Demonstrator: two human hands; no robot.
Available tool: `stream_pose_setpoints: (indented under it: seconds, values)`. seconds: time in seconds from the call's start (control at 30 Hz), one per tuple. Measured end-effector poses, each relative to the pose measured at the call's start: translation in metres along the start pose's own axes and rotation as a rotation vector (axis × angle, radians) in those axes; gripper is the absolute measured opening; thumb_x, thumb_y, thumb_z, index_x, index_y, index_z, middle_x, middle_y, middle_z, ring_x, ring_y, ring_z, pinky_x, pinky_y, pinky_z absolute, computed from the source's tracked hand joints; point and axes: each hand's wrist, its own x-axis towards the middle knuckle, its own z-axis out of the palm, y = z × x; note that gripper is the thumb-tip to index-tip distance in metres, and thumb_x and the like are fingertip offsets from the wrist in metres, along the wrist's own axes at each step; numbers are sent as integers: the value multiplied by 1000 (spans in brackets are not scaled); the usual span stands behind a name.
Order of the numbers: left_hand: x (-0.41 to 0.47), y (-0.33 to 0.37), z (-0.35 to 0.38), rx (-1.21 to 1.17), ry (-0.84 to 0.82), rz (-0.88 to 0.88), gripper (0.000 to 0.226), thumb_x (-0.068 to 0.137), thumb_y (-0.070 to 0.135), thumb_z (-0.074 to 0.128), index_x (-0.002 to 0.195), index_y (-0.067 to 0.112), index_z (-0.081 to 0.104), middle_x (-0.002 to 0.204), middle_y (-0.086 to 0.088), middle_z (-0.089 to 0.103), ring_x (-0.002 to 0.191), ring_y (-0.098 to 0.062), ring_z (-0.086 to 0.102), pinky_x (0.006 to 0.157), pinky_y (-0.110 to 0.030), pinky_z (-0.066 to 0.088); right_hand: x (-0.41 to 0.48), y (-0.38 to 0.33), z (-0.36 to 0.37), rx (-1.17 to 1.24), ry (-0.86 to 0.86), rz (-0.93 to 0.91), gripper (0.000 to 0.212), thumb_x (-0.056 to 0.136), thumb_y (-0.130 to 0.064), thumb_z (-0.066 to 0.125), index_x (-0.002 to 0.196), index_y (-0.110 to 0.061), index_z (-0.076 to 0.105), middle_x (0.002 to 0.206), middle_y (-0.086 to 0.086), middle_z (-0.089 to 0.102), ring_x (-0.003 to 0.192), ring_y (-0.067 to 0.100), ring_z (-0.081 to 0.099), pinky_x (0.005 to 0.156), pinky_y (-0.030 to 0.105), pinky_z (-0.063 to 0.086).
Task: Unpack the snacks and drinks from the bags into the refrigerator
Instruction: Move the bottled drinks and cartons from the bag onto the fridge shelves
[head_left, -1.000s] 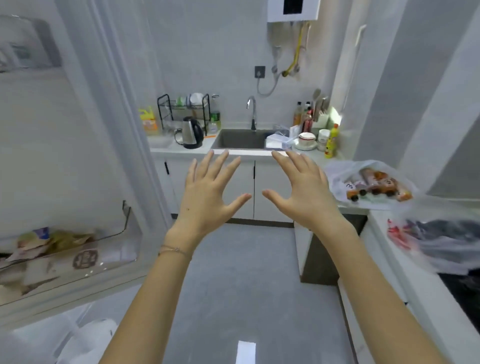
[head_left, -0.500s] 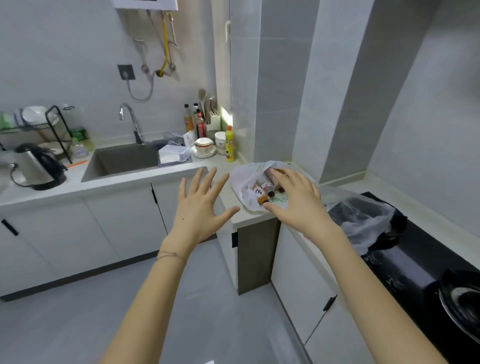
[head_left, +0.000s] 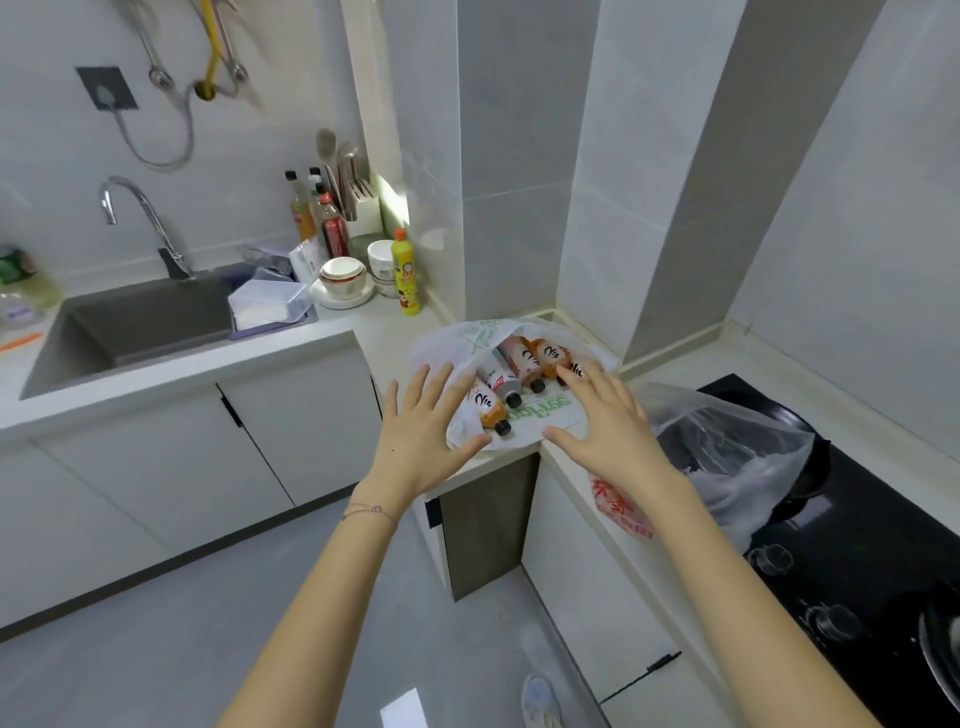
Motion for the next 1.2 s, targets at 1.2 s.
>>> stream_pose_setpoints:
  seconds: [1.2]
  values:
    - [172, -70, 175, -72, -262, -45, 83, 90, 55, 57, 155, 29, 12, 163, 2, 6, 148, -16, -12, 114, -41, -21, 211, 60, 212, -135, -465, 170, 56, 95, -51, 45, 138, -16, 41, 138, 8, 49, 129, 27, 41, 106, 42, 32]
